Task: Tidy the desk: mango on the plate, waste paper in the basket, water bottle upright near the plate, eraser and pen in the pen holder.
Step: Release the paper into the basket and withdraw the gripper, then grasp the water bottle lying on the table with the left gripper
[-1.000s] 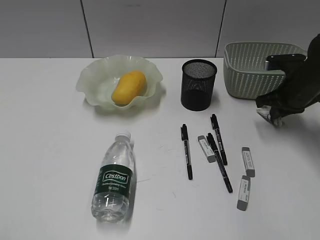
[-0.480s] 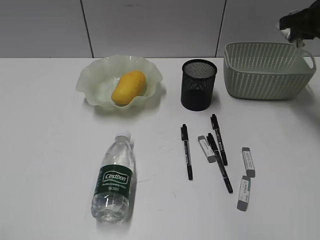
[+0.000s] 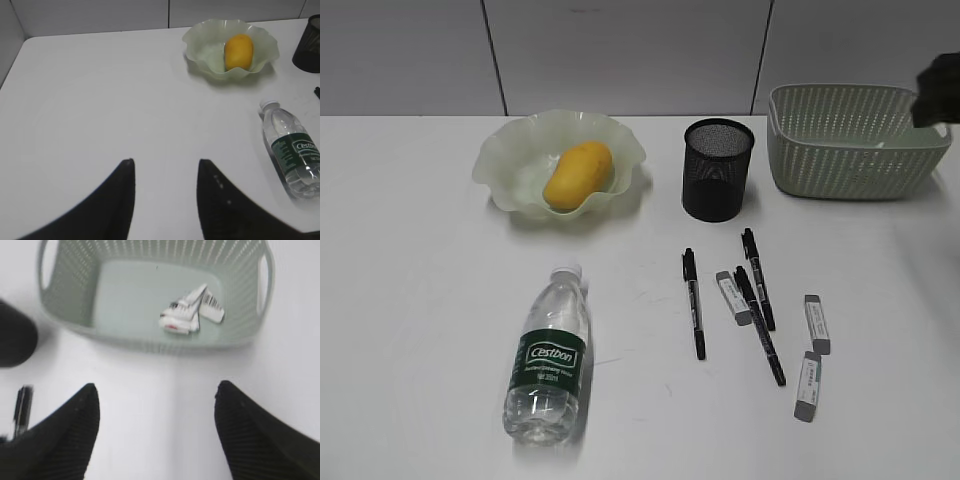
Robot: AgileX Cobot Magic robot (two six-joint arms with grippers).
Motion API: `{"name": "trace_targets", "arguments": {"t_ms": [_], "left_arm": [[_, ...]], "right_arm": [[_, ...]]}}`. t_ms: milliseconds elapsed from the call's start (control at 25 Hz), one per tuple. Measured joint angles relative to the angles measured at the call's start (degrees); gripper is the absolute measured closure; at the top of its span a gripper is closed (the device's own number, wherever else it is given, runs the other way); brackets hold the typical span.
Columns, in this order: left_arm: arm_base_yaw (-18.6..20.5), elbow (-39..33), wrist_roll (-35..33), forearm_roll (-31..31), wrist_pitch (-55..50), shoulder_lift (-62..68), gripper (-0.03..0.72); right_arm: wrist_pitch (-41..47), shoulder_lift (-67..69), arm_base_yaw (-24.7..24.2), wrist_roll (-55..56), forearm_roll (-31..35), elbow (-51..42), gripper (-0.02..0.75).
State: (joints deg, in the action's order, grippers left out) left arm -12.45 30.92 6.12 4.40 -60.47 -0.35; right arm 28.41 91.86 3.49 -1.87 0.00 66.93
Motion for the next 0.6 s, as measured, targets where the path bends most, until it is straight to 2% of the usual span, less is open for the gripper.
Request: {"name": "trace_targets", "arguments": {"t_ms": [80,240,440,600], "left_arm": [[0.0,0.0,0.0,0.0,0.0,0.0,0.379],[0.0,0.0,0.0,0.0,0.1,1.9,0.379],[0.0,0.6,-2.3,-3.2,1.7,10.7,0.330],[0.0,2.6,-7.6,-10.9,11.0,23.8,0.248]], "right_arm": [[2.6,-12.3,1.1,-0.2,0.0,-10.1,0.188],[16.1,-36.8,3.7,-0.2,1.7,-24.1,0.192],[30.4,-64.2,5.0,-0.2,6.0,-34.0,0.194],[33.0,-81.4,5.0,-0.2,5.2,-35.9,0.199]]}}
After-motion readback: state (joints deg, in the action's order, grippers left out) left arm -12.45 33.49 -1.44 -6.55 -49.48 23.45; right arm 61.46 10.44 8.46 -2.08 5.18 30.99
